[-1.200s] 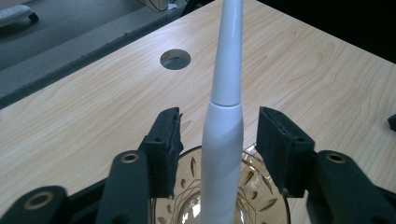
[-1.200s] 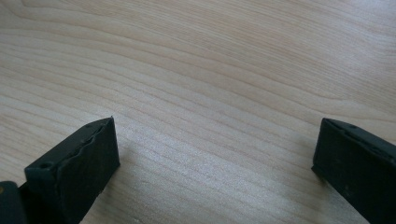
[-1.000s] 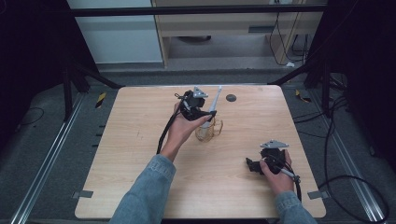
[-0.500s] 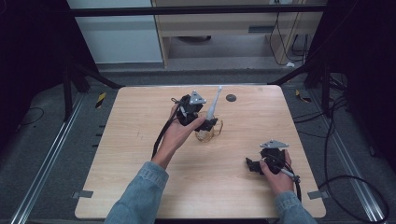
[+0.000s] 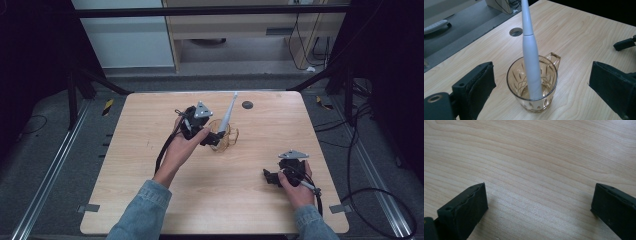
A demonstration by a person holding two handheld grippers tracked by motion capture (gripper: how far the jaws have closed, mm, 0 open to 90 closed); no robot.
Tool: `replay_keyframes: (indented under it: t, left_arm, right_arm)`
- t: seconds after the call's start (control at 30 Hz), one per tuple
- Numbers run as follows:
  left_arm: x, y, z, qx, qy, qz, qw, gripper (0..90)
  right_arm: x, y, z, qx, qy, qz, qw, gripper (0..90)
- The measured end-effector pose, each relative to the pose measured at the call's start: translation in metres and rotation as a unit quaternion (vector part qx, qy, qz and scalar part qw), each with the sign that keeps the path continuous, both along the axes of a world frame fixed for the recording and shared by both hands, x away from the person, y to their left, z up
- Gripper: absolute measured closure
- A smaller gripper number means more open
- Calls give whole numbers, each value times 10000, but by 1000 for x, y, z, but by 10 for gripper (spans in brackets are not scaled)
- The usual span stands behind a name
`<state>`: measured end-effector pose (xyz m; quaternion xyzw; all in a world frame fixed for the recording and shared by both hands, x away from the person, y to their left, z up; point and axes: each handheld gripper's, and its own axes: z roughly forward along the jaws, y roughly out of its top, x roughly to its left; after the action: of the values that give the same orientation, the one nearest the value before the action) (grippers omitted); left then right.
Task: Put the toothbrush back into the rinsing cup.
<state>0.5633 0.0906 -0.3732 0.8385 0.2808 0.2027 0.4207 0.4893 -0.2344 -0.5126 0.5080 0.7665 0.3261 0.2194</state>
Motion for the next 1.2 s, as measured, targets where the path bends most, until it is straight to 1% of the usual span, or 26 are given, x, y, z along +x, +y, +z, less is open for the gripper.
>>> replay_keyframes:
  t: [0.1,0.2,0.4,0.53,0.63,0.7,0.77,0.8,0.87,0.9,0.97,1.1,1.2]
  left_arm:
    - [-2,5,0,14,-21,12,10000,56]
    - [-5,12,-2,-46,-7,24,10000,56]
    - [-10,22,-7,-88,23,11,10000,56]
    - [-14,28,-12,-63,66,16,10000,56]
    - [-16,35,-16,-59,54,84,9999,58]
    - [-18,41,-18,-126,28,154,9998,58]
    - [-19,47,-22,-255,34,224,9994,59]
    - [-19,50,-23,-246,67,236,9994,60]
    - [-19,54,-24,-122,95,249,9996,60]
    - [-19,57,-24,-115,75,293,9995,60]
    - [-20,61,-26,-113,99,310,9994,60]
    - [-20,71,-35,52,245,385,9989,60]
    - [-18,80,-42,106,355,498,9981,60]
  right_arm:
    - [0,0,0,2,2,-1,10000,6]
    - [0,0,0,1,0,-1,10000,6]
    - [0,0,0,1,0,0,10000,6]
    - [0,0,0,-2,-2,0,10000,6]
    - [0,0,0,0,-1,0,10000,6]
    - [0,0,0,1,0,0,10000,6]
    - [0,0,0,1,0,-1,10000,6]
    - [0,0,0,2,-1,0,10000,6]
    - [0,0,0,4,0,0,10000,6]
    - [0,0,0,4,1,-2,10000,6]
    - [0,0,0,-5,-5,-1,10000,6]
    - [0,0,0,-4,-5,-1,10000,6]
    - [0,0,0,-4,-5,0,10000,6]
